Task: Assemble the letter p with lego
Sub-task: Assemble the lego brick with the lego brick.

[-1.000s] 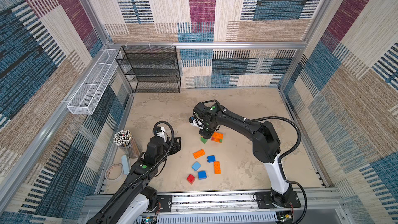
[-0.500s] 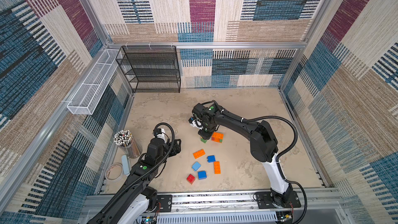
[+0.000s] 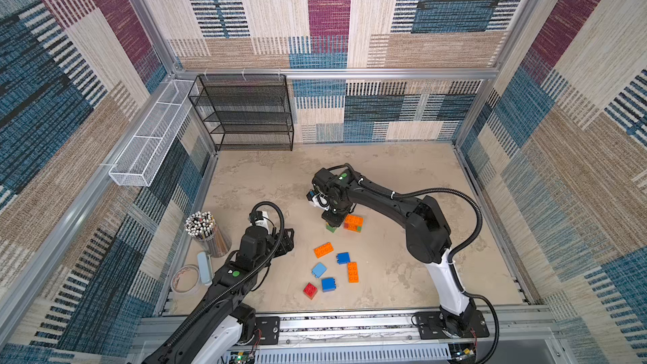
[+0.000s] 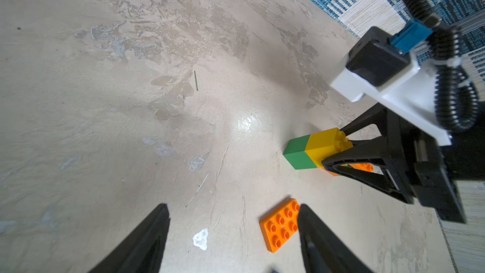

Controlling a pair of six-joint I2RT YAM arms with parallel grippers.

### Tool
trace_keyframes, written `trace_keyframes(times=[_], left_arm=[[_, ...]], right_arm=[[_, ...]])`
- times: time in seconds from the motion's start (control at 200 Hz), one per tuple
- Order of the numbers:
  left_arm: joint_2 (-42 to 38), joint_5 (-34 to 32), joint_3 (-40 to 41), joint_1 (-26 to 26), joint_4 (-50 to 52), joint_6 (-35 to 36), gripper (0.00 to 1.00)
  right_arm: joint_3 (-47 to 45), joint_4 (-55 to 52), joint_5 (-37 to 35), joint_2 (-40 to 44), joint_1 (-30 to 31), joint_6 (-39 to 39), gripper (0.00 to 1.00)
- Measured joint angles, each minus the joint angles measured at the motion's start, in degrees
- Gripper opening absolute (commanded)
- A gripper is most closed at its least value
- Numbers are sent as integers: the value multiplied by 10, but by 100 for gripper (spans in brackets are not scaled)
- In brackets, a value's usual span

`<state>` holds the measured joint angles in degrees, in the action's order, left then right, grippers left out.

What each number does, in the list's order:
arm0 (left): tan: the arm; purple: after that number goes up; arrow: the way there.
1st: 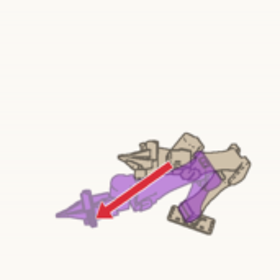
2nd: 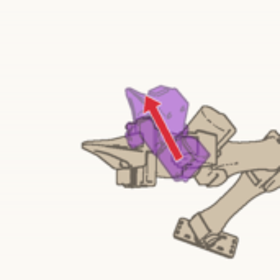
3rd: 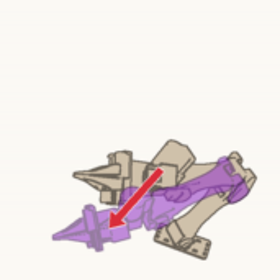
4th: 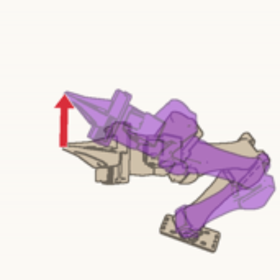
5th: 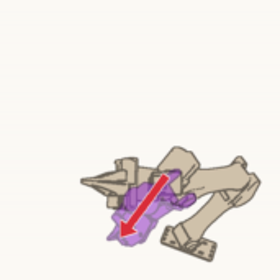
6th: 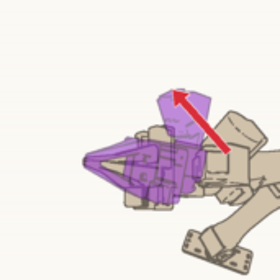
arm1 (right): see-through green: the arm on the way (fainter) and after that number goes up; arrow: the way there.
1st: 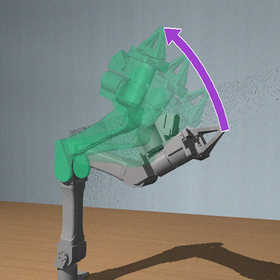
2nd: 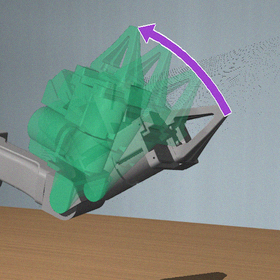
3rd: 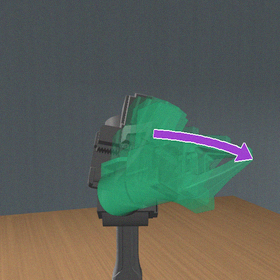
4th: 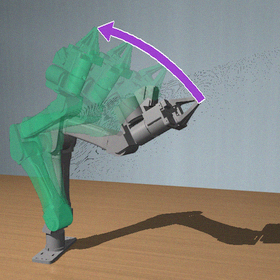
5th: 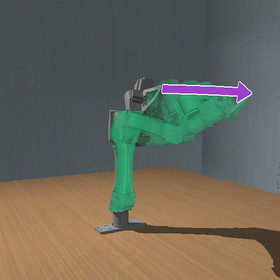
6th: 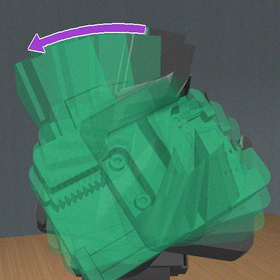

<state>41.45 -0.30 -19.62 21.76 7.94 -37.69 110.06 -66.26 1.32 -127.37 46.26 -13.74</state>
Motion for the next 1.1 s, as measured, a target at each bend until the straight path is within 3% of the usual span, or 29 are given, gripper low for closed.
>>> trace_keyframes(times=[0.22,0.501,0.832,0.972,1.102], left_arm=[[0,-9,3,0,0,0,79],[-2,-10,8,0,0,0,79],[1,-12,11,-1,0,0,80],[1,-12,11,-1,0,0,81],[9,-11,11,-2,-1,2,81]], right_arm=[[16,-13,2,-11,0,0,24],[26,-19,1,-10,0,-1,45],[36,-22,-14,1,0,-3,62],[23,-14,-14,42,0,-8,67],[-41,15,-8,135,-6,-20,69]])
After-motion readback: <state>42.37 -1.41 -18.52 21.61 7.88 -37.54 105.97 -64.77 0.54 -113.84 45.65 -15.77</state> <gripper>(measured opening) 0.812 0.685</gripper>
